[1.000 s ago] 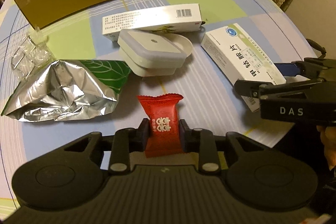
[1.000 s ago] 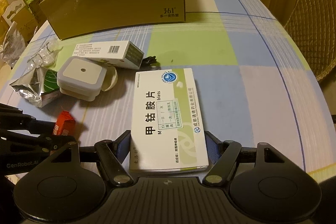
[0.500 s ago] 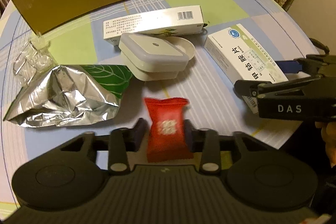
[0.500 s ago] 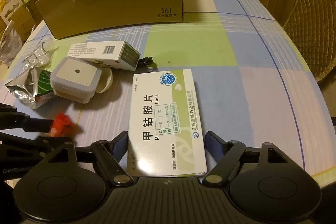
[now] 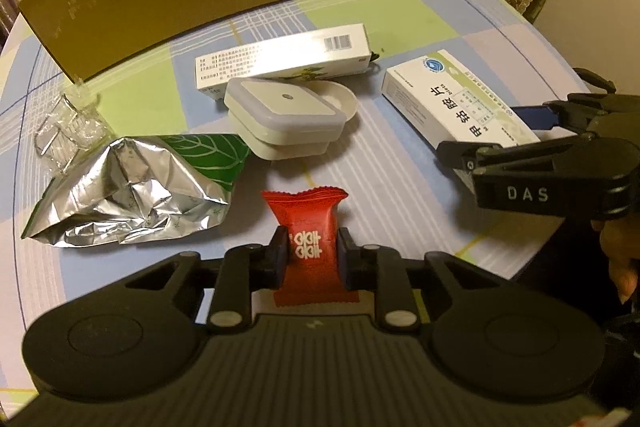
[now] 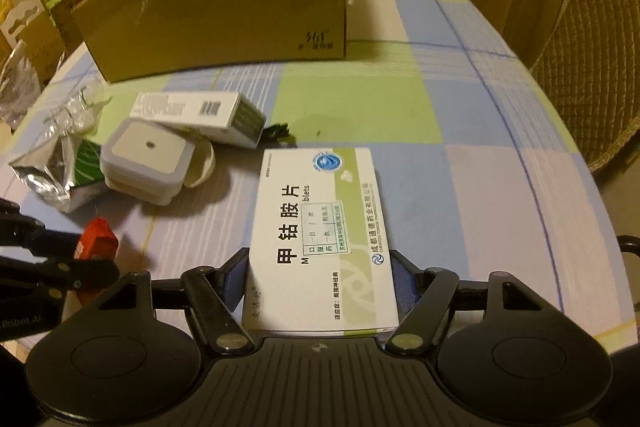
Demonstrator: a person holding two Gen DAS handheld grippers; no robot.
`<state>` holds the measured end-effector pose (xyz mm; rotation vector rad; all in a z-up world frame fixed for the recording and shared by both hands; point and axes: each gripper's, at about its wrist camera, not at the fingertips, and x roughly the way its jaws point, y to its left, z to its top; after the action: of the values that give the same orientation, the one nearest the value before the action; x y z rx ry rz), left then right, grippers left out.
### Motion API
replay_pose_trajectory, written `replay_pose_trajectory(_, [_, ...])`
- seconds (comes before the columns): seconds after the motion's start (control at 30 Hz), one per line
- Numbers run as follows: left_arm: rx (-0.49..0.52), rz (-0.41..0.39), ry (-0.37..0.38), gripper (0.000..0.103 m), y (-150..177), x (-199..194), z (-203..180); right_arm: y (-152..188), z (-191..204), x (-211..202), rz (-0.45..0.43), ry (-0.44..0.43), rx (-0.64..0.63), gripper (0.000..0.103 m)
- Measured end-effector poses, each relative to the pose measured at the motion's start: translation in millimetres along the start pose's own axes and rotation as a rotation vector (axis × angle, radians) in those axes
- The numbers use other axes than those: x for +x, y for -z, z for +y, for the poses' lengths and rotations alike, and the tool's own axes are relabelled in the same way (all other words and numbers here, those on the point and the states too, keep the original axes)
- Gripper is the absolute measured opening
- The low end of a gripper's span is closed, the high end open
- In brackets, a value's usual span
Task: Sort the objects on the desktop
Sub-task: 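Carry red candy packet and white medicine box over the cardboard box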
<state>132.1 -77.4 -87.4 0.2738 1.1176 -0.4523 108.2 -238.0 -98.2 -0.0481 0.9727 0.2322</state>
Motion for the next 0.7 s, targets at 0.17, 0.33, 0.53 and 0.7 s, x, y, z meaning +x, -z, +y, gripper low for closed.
replay_pose_trajectory(0.17, [0.003,-0.025,-0.003,0.02,-2,-13,-1,-4,1,-17,-0.038,0.007,0.003,0.068])
replay_pose_trajectory(0.33, [0.001,-0.051,0.0,0.02,-3,-27,-1,-9,3,-34,-0.073,0.006,0.012,0.068])
replay_pose_trajectory(0.53, [-0.006,-0.086,0.001,0.02,-9,-46,5,-17,9,-52,-0.109,-0.007,0.006,0.068])
replay_pose_trajectory(0.7, [-0.015,-0.112,-0.009,0.02,-18,-61,17,-29,16,-61,-0.13,-0.021,-0.006,0.068])
